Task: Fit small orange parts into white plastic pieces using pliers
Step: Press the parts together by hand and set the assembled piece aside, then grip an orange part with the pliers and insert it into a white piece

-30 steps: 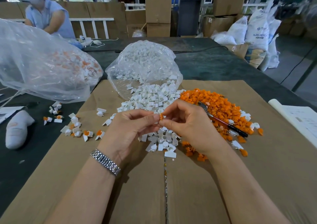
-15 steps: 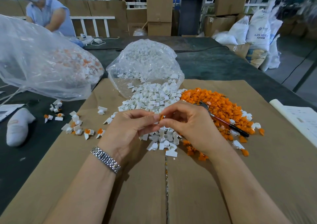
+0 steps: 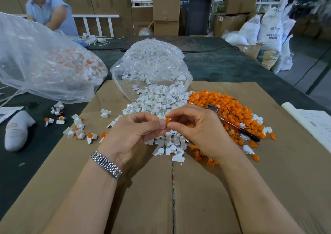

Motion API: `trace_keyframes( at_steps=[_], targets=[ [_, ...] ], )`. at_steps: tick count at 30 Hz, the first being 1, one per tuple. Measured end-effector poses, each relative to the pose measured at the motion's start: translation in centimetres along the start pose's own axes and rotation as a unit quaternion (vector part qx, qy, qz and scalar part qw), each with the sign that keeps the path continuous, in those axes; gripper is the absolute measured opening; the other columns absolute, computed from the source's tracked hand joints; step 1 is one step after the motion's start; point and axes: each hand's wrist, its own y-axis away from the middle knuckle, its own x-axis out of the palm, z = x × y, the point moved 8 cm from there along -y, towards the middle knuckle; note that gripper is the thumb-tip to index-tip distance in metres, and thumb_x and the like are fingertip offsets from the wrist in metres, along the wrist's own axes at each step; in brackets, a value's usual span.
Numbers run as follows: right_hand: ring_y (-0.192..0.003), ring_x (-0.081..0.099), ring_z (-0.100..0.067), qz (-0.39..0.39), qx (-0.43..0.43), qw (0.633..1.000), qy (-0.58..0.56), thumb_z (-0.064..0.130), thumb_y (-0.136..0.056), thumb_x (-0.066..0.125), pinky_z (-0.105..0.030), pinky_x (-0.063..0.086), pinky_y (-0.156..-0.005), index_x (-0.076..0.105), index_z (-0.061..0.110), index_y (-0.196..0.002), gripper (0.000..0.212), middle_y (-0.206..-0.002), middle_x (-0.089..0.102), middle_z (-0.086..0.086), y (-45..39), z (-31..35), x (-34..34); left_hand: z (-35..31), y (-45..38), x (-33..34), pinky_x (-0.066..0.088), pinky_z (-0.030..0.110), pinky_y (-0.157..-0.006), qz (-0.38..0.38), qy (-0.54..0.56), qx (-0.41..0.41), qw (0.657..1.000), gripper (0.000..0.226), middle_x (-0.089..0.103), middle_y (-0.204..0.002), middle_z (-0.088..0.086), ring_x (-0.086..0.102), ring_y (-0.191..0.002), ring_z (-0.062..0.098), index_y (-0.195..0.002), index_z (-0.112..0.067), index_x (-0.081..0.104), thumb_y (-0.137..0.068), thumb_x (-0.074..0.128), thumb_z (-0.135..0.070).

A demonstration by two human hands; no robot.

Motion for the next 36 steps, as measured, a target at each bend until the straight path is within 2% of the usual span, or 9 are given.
trace_keyframes(
  at_steps=[6, 12, 15, 18, 20, 22, 30, 32, 36],
  targets=[
    [-0.087, 0.065, -0.006, 0.0, 0.001, 1.0, 0.022, 0.015, -0.086, 0.08, -0.013, 0.05, -0.079, 0.076, 0.019, -0.106, 0.021, -0.092, 0.066, 0.011, 0.0, 0.2, 0.3, -0.4, 0.1, -0.1, 0.062, 0.028, -0.074, -0.041, -0.05, 0.032, 0.997, 0.022, 0.075, -0.083, 0.022, 0.077, -0.081, 0.032, -0.072, 0.003, 0.072, -0.059, 0.086, -0.007],
    [-0.091, 0.067, -0.008, 0.015, 0.047, 0.999, -0.024, 0.017, -0.087, 0.079, -0.021, 0.056, -0.082, 0.074, 0.023, -0.113, 0.027, -0.097, 0.069, 0.008, 0.0, -0.3, 0.0, -0.8, 0.0, -0.1, 0.062, 0.027, -0.074, -0.06, -0.039, 0.069, 0.995, 0.027, 0.075, -0.08, 0.019, 0.077, -0.079, 0.03, -0.071, 0.001, 0.07, -0.055, 0.087, -0.013],
    [-0.098, 0.064, -0.004, -0.075, 0.121, 0.988, 0.063, 0.026, -0.092, 0.074, -0.025, 0.056, -0.087, 0.068, 0.028, -0.119, 0.028, -0.105, 0.067, 0.011, 0.3, -1.7, -2.7, -1.0, -0.2, -0.2, 0.06, 0.022, -0.07, -0.052, 0.039, 0.072, 0.995, 0.014, 0.074, -0.08, 0.019, 0.077, -0.086, 0.034, -0.064, -0.004, 0.073, -0.058, 0.085, -0.006],
    [-0.125, 0.05, -0.025, -0.082, 0.28, 0.885, 0.363, 0.049, -0.093, 0.065, -0.047, 0.044, -0.102, 0.055, 0.018, -0.133, 0.051, -0.131, 0.055, -0.005, 1.7, -4.0, -5.5, -1.1, -0.3, -0.4, 0.06, 0.02, -0.068, -0.039, 0.062, 0.069, 0.995, 0.008, 0.074, -0.081, 0.02, 0.076, -0.091, 0.036, -0.065, -0.005, 0.075, -0.063, 0.082, -0.001],
    [-0.133, 0.041, -0.035, -0.019, 0.385, 0.817, 0.429, 0.058, -0.089, 0.064, -0.056, 0.036, -0.105, 0.05, 0.011, -0.135, 0.067, -0.139, 0.047, -0.014, 2.8, -5.7, -6.2, -1.1, -0.3, -0.4, 0.06, 0.021, -0.067, -0.033, 0.063, 0.064, 0.995, 0.007, 0.074, -0.083, 0.019, 0.077, -0.092, 0.035, -0.065, -0.005, 0.075, -0.066, 0.08, 0.0],
    [-0.133, 0.042, -0.036, 0.012, 0.413, 0.8, 0.435, 0.06, -0.087, 0.066, -0.059, 0.032, -0.109, 0.052, 0.011, -0.131, 0.067, -0.139, 0.048, -0.015, 2.9, -6.2, -6.6, -1.1, -0.4, -0.4, 0.06, 0.021, -0.067, -0.037, 0.072, 0.058, 0.995, 0.006, 0.075, -0.085, 0.02, 0.077, -0.092, 0.034, -0.068, -0.003, 0.075, -0.067, 0.08, 0.001],
    [-0.107, 0.057, -0.036, -0.02, 0.387, 0.827, 0.406, 0.048, -0.089, 0.068, -0.056, 0.041, -0.101, 0.055, 0.013, -0.096, 0.038, -0.108, 0.062, -0.013, 2.2, -5.4, -7.3, -0.6, -0.6, -1.1, 0.061, 0.022, -0.065, -0.057, 0.113, 0.043, 0.991, 0.019, 0.076, -0.091, 0.022, 0.077, -0.092, 0.032, -0.08, 0.005, 0.073, -0.064, 0.082, 0.0],
    [-0.096, 0.058, -0.035, -0.051, 0.369, 0.843, 0.387, 0.043, -0.091, 0.063, -0.045, 0.046, -0.084, 0.056, 0.008, -0.099, 0.036, -0.103, 0.061, -0.016, 2.0, -5.1, -7.5, -0.5, -0.7, -0.9, 0.06, 0.021, -0.065, -0.055, 0.117, 0.039, 0.991, 0.014, 0.076, -0.092, 0.022, 0.077, -0.094, 0.033, -0.076, 0.002, 0.076, -0.065, 0.083, 0.0],
    [-0.079, 0.057, -0.027, -0.102, 0.337, 0.893, 0.282, 0.033, -0.093, 0.059, -0.034, 0.036, -0.057, 0.057, 0.007, -0.096, 0.027, -0.088, 0.062, -0.015, 1.2, -3.8, -7.7, -0.4, -0.8, -0.7, 0.06, 0.021, -0.069, -0.054, 0.108, 0.049, 0.991, 0.008, 0.076, -0.092, 0.021, 0.076, -0.096, 0.034, -0.068, -0.004, 0.076, -0.064, 0.083, -0.003]
  ],
)
